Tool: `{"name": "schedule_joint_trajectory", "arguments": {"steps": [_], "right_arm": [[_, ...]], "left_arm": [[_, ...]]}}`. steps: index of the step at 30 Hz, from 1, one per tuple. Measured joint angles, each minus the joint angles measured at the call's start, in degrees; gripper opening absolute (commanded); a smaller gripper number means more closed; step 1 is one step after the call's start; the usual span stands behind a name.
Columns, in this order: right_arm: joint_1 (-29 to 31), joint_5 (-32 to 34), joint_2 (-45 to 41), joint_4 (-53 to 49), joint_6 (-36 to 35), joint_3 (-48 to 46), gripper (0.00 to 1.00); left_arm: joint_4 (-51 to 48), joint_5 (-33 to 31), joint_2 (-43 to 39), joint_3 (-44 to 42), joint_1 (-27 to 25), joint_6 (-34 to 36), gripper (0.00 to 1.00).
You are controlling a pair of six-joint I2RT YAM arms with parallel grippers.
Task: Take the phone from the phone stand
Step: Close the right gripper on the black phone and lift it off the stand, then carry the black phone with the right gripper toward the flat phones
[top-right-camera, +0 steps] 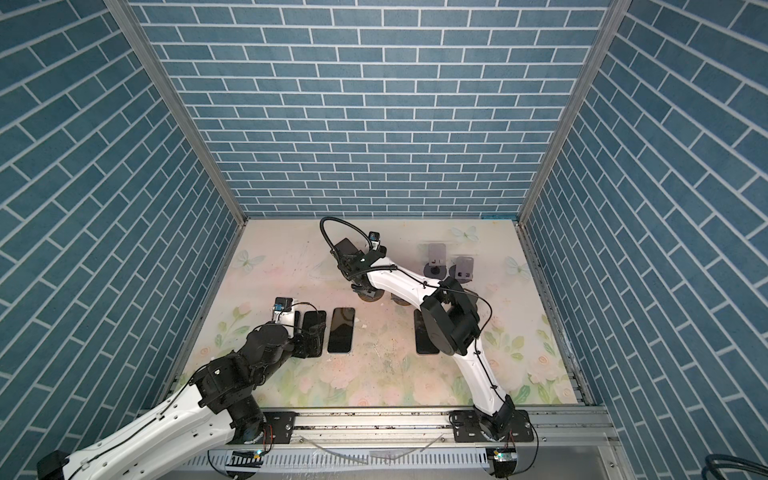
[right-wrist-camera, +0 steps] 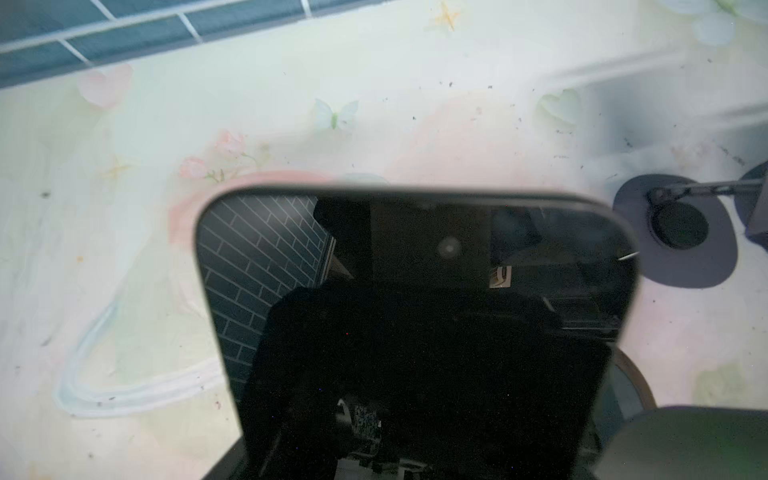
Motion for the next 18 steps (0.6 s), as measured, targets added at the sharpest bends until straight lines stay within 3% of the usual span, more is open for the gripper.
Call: {"name": "schedule_joint_trajectory", "arguments": {"steps": [11, 18], "right_arm": [[-0.02, -3.23, -7.65, 3.52, -8.66, -4.7, 0.53], [0.0, -6.88, -11.8, 4.35, -13.03, -10.93, 0.53]], "left_arm": [[-0.63, -0.02, 2.12, 0.46, 0.0, -0.33, 1.0], [-4.72, -0.15, 4.92, 6.6, 0.0, -1.42, 1.0]]}}
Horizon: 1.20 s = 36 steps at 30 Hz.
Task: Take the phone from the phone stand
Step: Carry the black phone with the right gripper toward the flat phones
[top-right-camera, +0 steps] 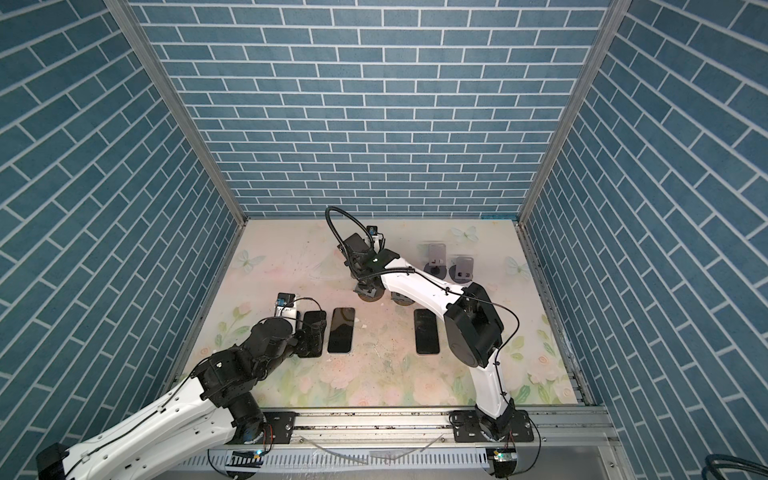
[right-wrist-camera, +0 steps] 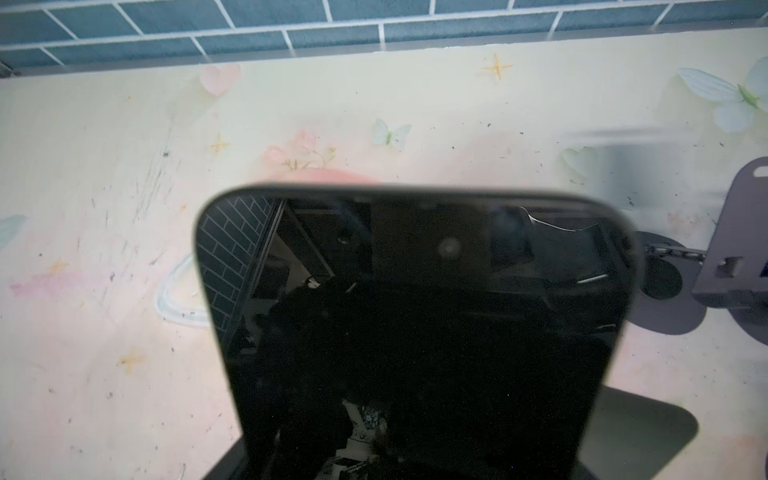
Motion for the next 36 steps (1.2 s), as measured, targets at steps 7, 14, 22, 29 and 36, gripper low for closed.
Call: {"name": "schedule_joint_trajectory", "arguments": {"steps": [7, 14, 22, 29, 36], "right_arm": [[-0.02, -4.44, -6.19, 0.61, -4.31, -7.02, 0.53], [0.37, -9.35, -8.98, 1.42, -6.51, -11.37, 0.53], [1.84, -11.8, -10.58, 1.16, -6.84, -15.8, 0.54], [4.96, -12.04, -12.85, 0.17, -5.01, -19.78, 0.54], [8.26, -12.02, -15.82, -1.88, -0.22, -24.61, 0.54]], "left_arm": [[-6.01, -3.56, 0.24, 5.01, 0.0, -1.99, 1.0], [-9.53, -6.08, -3.15, 4.98, 0.0, -5.16, 1.0], [-11.21, -7.63, -3.48, 5.86, 0.0, -5.09, 1.0], [-11.04, -7.87, -1.73, 5.86, 0.0, -3.85, 1.0], [-8.17, -8.0, 0.33, 5.7, 0.0, -2.45, 1.0]]}}
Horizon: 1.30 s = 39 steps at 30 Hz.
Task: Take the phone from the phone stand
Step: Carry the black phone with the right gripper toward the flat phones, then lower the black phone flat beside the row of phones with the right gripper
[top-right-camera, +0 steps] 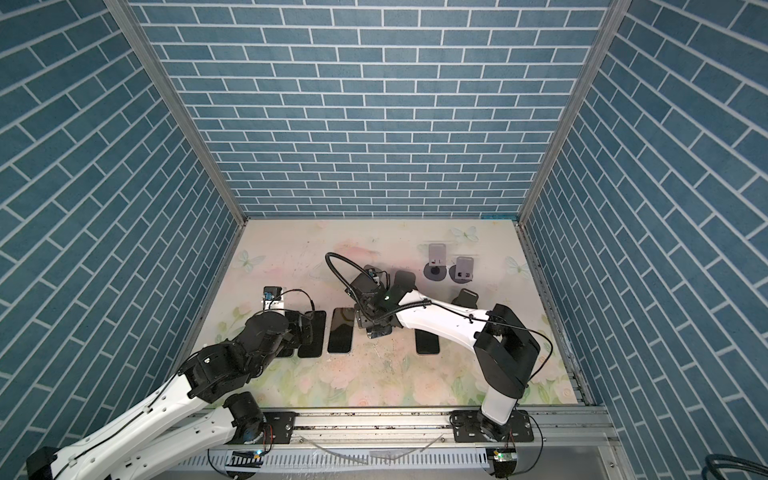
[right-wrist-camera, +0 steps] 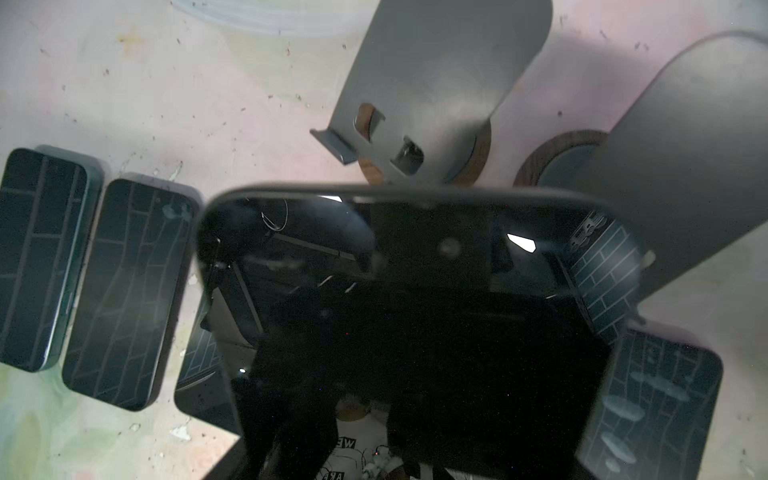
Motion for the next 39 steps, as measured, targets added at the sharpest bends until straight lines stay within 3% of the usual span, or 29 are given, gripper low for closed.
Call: {"name": "schedule_joint_trajectory", "arguments": {"steps": [10, 20, 30, 39], "right_arm": [[2.67, -2.29, -0.92, -2.82, 5.84, -2.43, 0.55], [2.97, -6.25, 7.37, -6.08, 8.2, -0.26, 0.56], [2.56, -9.99, 11.63, -5.2, 11.17, 2.43, 0.56], [1.73, -11.93, 15.1, -4.35, 13.57, 5.03, 0.56]], "left_arm": [[2.47, -0.02, -0.94, -0.74, 0.0, 1.73, 1.0], [5.66, -0.7, -3.89, -1.97, 0.0, 4.04, 1.0], [5.27, 0.35, 4.26, 0.15, 0.0, 6.29, 1.0], [4.7, 1.09, 1.9, 0.42, 0.0, 6.8, 1.0]]}}
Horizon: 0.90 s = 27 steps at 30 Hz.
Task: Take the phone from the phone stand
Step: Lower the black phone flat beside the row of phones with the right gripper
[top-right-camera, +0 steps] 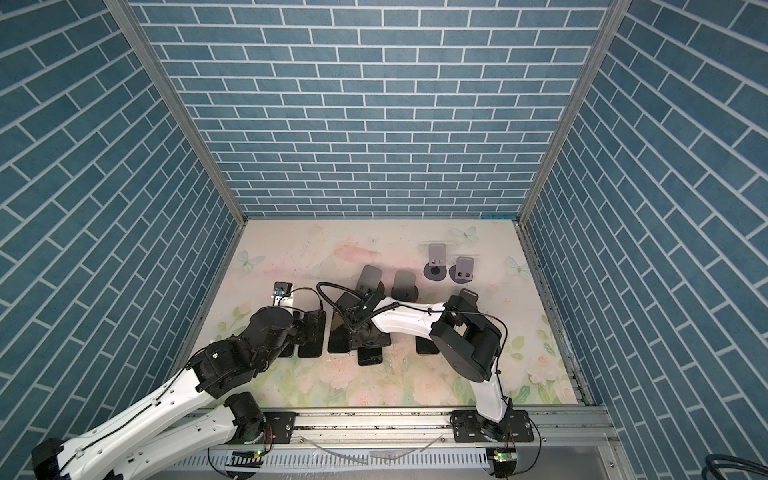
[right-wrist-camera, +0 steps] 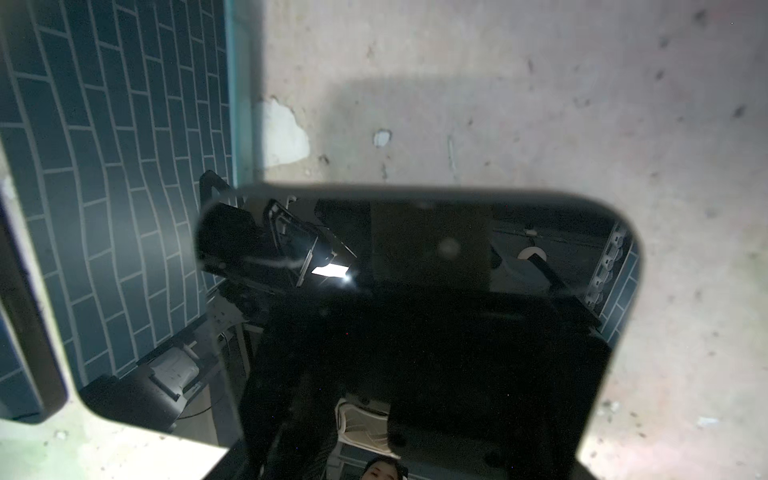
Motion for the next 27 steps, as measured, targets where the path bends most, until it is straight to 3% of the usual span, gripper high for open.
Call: {"name": "schedule_joint_trajectory", "arguments": {"steps": [13, 27], "right_arm": [[-1.77, 0.15, 1.53, -0.07, 5.22, 2.1, 0.57], [-1.84, 3.21, 5.9, -8.46, 5.99, 8.31, 0.6]], "left_arm": [[-1.33, 0.0, -3.06, 0.0, 0.0, 0.63, 1.0], [-1.55, 0.17, -3.43, -1.01, 0.0, 1.18, 1.0]]}}
